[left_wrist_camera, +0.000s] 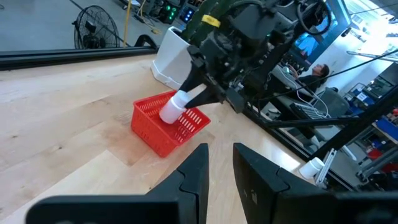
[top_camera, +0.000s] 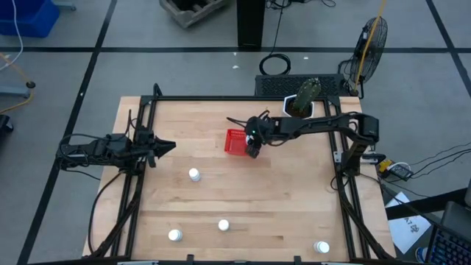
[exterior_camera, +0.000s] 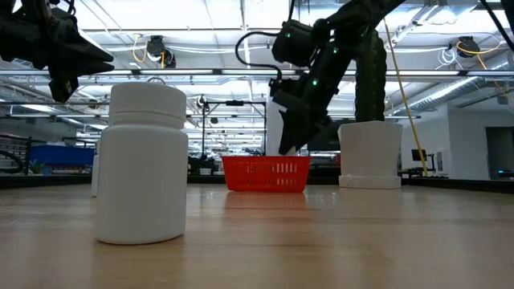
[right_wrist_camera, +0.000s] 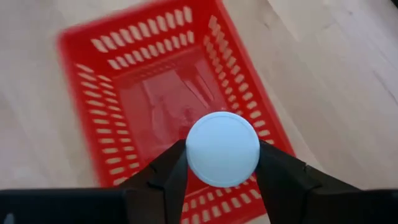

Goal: Pick and place pill bottles into a basket
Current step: Put the white medicine bottle into the red basket

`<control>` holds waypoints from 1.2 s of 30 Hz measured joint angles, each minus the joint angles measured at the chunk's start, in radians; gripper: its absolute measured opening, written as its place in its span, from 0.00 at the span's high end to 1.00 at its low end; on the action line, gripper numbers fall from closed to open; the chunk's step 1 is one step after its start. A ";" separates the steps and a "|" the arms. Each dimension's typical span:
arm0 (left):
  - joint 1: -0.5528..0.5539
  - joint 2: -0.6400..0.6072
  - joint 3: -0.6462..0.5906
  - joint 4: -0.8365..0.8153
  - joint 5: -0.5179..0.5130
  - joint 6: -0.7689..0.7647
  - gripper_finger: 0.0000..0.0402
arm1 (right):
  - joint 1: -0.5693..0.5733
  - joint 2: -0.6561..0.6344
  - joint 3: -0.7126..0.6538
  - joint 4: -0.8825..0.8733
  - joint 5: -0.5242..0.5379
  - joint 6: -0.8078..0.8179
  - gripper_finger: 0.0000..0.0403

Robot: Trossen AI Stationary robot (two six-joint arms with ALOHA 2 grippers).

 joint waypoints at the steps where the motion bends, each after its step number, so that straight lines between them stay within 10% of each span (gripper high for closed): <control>1: 0.000 0.000 0.000 0.000 0.000 0.000 0.81 | -0.004 0.004 0.000 0.000 -0.003 0.000 0.62; 21: 0.000 0.000 0.000 0.000 0.000 0.000 0.81 | -0.012 -0.009 0.000 0.026 -0.025 -0.008 0.42; 36: 0.000 0.000 0.000 0.000 0.000 0.000 0.81 | 0.177 -0.341 0.000 -0.083 -0.130 -0.221 0.41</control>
